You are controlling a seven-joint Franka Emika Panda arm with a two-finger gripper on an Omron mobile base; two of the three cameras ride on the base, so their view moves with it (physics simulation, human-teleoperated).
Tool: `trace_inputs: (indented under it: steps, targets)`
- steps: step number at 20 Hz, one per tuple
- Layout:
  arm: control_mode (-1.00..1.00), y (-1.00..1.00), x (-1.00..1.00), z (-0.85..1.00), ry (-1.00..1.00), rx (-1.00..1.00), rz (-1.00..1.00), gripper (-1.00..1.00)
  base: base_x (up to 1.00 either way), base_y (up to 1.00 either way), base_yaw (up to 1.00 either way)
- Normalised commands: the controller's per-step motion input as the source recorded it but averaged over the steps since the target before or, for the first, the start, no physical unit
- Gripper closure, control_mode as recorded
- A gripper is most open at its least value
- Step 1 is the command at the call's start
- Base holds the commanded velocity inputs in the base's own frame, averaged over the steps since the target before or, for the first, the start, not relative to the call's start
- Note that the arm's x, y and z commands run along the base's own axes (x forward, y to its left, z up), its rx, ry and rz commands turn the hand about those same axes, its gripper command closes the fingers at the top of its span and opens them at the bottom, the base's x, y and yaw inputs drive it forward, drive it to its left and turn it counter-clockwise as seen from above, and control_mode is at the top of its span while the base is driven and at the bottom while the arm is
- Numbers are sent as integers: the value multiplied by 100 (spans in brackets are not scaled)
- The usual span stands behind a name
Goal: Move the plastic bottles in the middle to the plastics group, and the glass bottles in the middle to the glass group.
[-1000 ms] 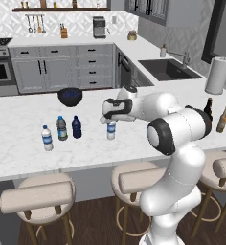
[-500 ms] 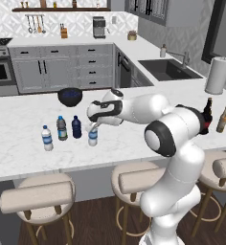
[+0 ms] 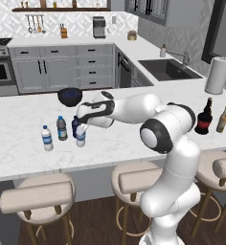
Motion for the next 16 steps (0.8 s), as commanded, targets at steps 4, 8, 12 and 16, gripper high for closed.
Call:
trace_inputs:
  steps: [4, 8, 12, 16]
  targets:
    - [-100, 30, 0, 0, -1, 0, 1, 100, 0, 0, 0]
    - [-100, 35, 0, 0, 0, 0, 0, 100, 0, 0, 0]
    - [-100, 32, 4, 0, 0, 0, 0, 100, 0, 0, 0]
    - [-100, 33, 7, 0, 0, 0, 0, 100, 0, 0, 0]
